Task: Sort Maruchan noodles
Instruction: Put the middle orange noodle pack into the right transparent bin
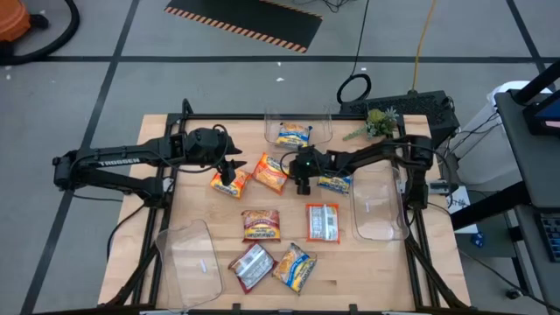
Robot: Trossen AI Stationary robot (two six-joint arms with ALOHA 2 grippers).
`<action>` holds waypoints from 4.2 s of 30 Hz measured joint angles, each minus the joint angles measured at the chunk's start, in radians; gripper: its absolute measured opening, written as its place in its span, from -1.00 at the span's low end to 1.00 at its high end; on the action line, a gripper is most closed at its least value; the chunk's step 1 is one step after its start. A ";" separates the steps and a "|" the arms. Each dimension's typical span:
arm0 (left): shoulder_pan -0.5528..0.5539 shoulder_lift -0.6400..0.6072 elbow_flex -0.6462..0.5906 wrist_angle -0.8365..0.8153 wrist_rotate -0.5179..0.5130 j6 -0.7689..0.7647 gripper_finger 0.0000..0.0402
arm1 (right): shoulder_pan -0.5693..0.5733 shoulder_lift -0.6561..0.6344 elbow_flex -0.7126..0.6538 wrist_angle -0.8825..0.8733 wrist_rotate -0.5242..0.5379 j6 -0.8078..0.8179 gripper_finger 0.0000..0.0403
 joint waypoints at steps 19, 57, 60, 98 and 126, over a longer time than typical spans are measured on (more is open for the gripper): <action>-0.003 0.000 0.000 0.034 -0.029 0.021 0.05 | -0.001 -0.005 -0.001 0.031 0.012 -0.072 -0.92; -0.143 0.124 0.000 0.454 -0.041 0.090 0.06 | 0.296 -0.577 -0.002 -0.201 0.702 -0.222 -1.00; -0.143 0.161 0.001 0.547 -0.074 0.104 0.06 | 0.304 -0.603 -0.001 -0.186 0.709 -0.177 -1.00; -0.104 0.453 0.037 0.761 0.052 0.031 0.77 | 0.364 -0.644 -0.043 -0.135 0.709 -0.146 -1.00; -0.103 0.470 0.037 0.814 0.066 0.101 -0.42 | 0.363 -0.644 -0.043 -0.137 0.712 -0.175 -1.00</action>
